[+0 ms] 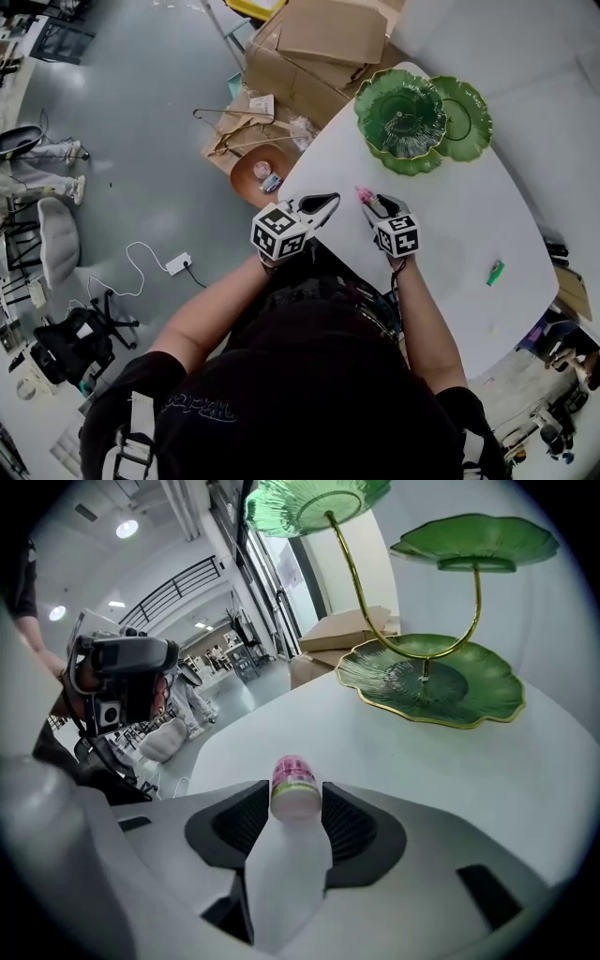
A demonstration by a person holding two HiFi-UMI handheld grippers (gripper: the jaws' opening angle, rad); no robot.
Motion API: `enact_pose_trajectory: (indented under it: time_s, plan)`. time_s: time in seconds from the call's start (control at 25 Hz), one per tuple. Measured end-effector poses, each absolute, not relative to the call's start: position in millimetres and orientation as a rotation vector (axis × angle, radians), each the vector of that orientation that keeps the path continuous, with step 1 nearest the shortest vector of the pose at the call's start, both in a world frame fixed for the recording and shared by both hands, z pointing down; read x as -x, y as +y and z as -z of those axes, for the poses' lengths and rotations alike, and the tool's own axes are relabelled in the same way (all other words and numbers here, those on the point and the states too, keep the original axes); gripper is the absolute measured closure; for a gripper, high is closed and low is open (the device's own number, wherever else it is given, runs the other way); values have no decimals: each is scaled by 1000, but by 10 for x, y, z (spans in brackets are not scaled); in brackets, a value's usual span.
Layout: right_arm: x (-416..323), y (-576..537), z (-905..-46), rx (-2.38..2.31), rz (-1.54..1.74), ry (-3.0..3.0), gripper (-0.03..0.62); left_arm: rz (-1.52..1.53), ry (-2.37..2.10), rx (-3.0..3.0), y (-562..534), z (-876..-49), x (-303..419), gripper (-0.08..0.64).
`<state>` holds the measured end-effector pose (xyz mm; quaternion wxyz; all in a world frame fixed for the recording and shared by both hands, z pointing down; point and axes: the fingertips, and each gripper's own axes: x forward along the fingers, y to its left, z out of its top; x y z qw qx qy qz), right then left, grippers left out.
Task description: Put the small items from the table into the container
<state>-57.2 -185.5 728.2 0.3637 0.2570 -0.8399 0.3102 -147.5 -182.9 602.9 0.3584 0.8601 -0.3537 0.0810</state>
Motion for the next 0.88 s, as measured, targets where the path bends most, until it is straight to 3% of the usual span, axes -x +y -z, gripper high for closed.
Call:
enact_pose_trajectory:
  time_s: [0.44,0.88]
  plan:
    - [483,-1820,-7050,-692,-747,-2205,428,-194,-909,-2273,-1790,-5758,1323,556]
    - [377,-1634,-5945,-807,-677,-2417,428,-169,-919,-2354,-1514,-5299,1123,557]
